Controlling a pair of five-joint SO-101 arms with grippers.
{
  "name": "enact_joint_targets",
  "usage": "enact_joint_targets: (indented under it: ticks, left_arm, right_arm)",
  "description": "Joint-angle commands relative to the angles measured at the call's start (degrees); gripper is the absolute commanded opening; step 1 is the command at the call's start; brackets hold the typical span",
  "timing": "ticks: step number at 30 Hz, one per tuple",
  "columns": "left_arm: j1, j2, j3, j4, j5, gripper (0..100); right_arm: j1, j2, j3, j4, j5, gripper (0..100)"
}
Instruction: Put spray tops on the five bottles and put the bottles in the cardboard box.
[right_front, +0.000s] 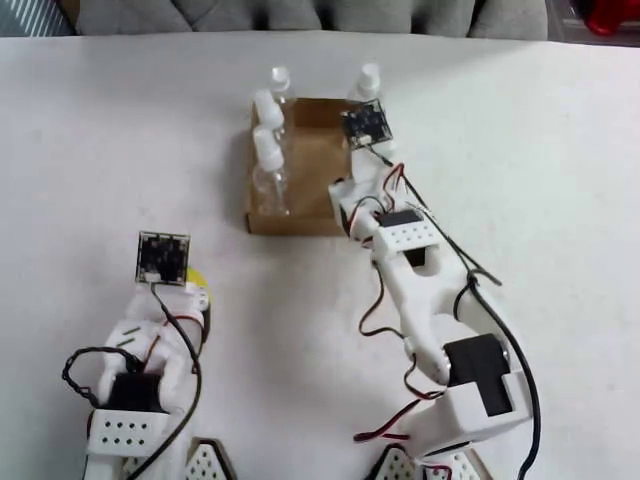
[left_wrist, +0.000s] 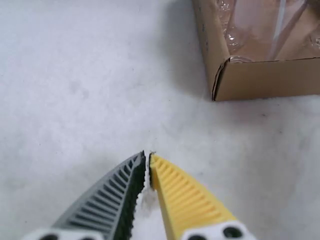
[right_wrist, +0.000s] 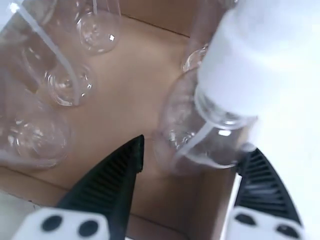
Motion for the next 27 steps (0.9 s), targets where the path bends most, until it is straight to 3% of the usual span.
enact_joint_targets:
  ticks: [1,9,13,27]
  left_arm:
    - [-0.6,0.0,-0.3,-2.3,-0.8,2]
    - [-0.6,0.0,-0.3,-2.3,-0.8,2]
    - [-0.7,0.1,-0.3,-3.4,-0.8,2]
    - [-1.8,0.1,-0.3,-3.5,-0.8,2]
  right_arm:
    - [-0.6,-0.8,-1.2,0.0,-1.2,24.1]
    - [-0.7,-1.3,-1.1,0.4,-1.1,38.8]
    - [-0.6,-3.3,-0.8,0.7,-1.1,39.6]
    - [-2.5,-22.9,-0.8,30.9,-1.1,39.5]
